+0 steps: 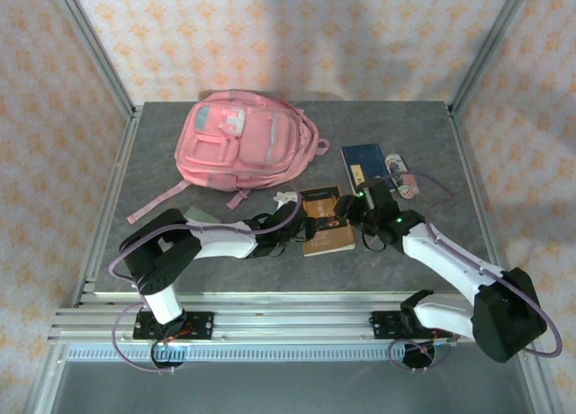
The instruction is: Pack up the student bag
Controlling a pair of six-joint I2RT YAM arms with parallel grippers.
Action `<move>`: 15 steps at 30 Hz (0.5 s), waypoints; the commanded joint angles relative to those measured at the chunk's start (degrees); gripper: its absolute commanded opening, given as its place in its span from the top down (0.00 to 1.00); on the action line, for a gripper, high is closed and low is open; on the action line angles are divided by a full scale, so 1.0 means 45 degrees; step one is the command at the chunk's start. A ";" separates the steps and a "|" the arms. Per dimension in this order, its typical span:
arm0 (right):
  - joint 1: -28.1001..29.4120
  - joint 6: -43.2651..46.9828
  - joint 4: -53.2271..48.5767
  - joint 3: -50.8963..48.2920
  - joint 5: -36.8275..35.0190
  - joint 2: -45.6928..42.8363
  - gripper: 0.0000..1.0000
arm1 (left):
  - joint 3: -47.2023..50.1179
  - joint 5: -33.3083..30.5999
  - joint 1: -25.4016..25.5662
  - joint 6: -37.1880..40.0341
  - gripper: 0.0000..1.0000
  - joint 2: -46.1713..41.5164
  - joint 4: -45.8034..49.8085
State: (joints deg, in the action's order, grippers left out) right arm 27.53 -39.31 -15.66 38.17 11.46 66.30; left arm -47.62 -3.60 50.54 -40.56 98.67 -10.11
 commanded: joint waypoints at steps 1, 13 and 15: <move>-0.0571 0.1389 -0.0131 0.0129 -0.0471 0.0882 0.39 | 0.0341 0.0078 0.0113 -0.0765 0.29 -0.0520 -0.0229; -0.0825 0.1805 0.1503 0.0076 0.0280 0.4315 0.77 | 0.0132 0.0868 0.0119 -0.1278 0.26 0.0608 -0.1065; -0.0825 0.1611 0.1838 -0.0418 0.0400 0.4312 0.82 | 0.0026 0.1082 0.0131 -0.1300 0.26 0.0956 -0.1343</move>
State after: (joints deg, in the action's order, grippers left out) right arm 24.18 -31.42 -9.15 39.05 13.54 85.01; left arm -46.15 -0.40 50.65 -45.21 100.57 -13.65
